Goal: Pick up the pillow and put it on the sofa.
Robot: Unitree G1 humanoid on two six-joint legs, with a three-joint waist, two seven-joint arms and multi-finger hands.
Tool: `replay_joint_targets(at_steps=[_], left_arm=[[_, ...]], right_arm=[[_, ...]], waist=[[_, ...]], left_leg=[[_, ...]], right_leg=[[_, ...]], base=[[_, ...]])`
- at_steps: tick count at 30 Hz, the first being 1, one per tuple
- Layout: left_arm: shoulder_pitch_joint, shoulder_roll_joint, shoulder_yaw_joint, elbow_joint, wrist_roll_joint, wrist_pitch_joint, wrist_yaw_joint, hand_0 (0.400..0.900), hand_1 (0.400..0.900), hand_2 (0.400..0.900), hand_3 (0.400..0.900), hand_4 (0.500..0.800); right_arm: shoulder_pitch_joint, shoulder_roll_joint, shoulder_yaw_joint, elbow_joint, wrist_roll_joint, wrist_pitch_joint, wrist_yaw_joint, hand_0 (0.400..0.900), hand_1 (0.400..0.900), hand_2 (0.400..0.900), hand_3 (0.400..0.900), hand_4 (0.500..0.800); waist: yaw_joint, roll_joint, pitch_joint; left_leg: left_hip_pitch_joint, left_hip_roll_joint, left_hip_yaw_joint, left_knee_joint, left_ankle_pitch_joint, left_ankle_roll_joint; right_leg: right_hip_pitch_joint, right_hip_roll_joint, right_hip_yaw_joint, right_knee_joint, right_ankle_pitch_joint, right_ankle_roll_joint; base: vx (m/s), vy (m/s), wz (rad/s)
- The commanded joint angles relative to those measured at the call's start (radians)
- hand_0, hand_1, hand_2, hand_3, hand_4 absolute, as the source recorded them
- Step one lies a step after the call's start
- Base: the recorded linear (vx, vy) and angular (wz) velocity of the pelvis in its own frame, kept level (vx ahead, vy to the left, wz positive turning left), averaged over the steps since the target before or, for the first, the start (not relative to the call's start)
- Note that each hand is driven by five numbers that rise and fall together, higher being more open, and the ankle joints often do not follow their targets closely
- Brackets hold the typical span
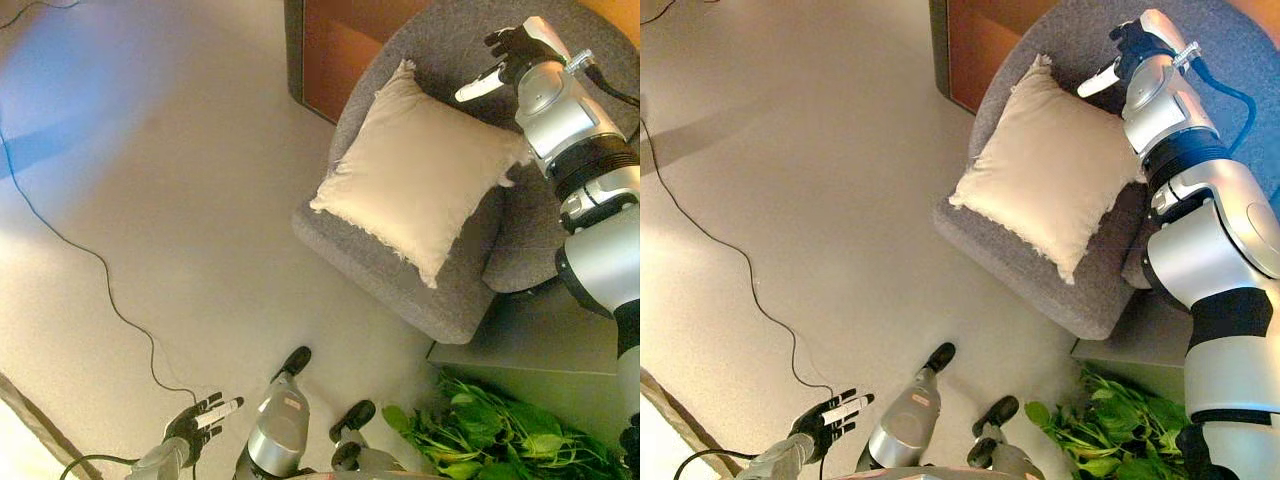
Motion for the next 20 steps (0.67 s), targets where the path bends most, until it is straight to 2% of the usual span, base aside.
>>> replay_joint_targets(at_steps=[1, 5, 8, 11, 15, 17, 20], left_arm=[[0.053, 0.034, -0.051, 0.017, 0.012, -0.022, -0.014, 0.900, 0.900, 0.900, 0.900, 0.800], [0.058, 0.013, -0.046, 0.037, 0.012, -0.019, -0.006, 0.900, 0.900, 0.900, 0.900, 0.800], [0.056, -0.023, -0.033, 0.056, 0.033, -0.006, 0.007, 0.900, 0.900, 0.900, 0.900, 0.800], [0.062, -0.058, -0.025, 0.067, 0.042, -0.011, 0.017, 0.900, 0.900, 0.900, 0.900, 0.800], [0.071, -0.101, -0.004, 0.087, 0.057, -0.021, 0.002, 0.900, 0.900, 0.900, 0.900, 0.800], [0.071, -0.115, -0.002, 0.086, 0.058, -0.029, 0.000, 0.900, 0.900, 0.900, 0.900, 0.800], [0.065, -0.129, -0.009, 0.071, 0.057, -0.024, -0.001, 0.900, 0.900, 0.900, 0.900, 0.800]], right_arm=[[-0.126, -0.044, 0.035, 0.001, 0.025, -0.092, -0.025, 0.900, 0.900, 0.900, 0.900, 0.800], [-0.011, -0.009, -0.081, -0.071, 0.127, -0.148, -0.017, 0.900, 0.900, 0.900, 0.900, 0.800], [0.160, 0.044, -0.210, -0.174, 0.175, -0.165, 0.010, 0.900, 0.900, 0.900, 0.900, 0.800], [0.370, 0.092, -0.312, -0.283, 0.238, -0.186, 0.023, 0.900, 0.900, 0.900, 0.900, 0.800], [0.767, 0.176, -0.408, -0.494, 0.206, -0.193, -0.030, 0.900, 0.900, 0.900, 0.900, 0.800], [0.934, 0.228, -0.433, -0.547, 0.204, -0.181, -0.063, 0.900, 0.900, 0.900, 0.900, 0.800], [1.147, 0.277, -0.459, -0.549, 0.149, -0.204, -0.044, 0.900, 0.900, 0.900, 0.900, 0.800]], waist=[[-0.022, -0.015, -0.054], [-0.063, -0.008, -0.096], [-0.101, 0.005, -0.131], [-0.140, 0.019, -0.155], [-0.222, 0.049, -0.177], [-0.260, 0.063, -0.183], [-0.305, 0.076, -0.191]], left_leg=[[0.039, -0.061, 0.043, -0.056, -0.034, 0.044], [0.074, -0.055, 0.073, -0.061, -0.038, 0.046], [0.109, -0.051, 0.096, -0.064, -0.045, 0.049], [0.141, -0.045, 0.122, -0.065, -0.057, 0.054], [0.182, -0.038, 0.165, -0.069, -0.074, 0.062], [0.199, -0.034, 0.192, -0.072, -0.080, 0.065], [0.220, -0.029, 0.222, -0.072, -0.088, 0.067]], right_leg=[[0.130, -0.003, 0.030, 0.077, -0.164, 0.045], [0.147, -0.005, 0.055, 0.069, -0.154, 0.052], [0.158, -0.007, 0.078, 0.071, -0.151, 0.055], [0.166, -0.009, 0.102, 0.076, -0.149, 0.056], [0.169, -0.007, 0.155, 0.081, -0.143, 0.059], [0.172, -0.005, 0.178, 0.082, -0.140, 0.061], [0.175, 0.000, 0.206, 0.085, -0.140, 0.064]], base=[[0.02, 0.053, -0.26], [0.00, 0.061, -0.23], [-0.02, 0.061, -0.32], [-0.03, 0.040, -0.32], [-0.07, 0.023, -0.38], [-0.10, -0.014, -0.38], [-0.07, -0.013, -0.31]])
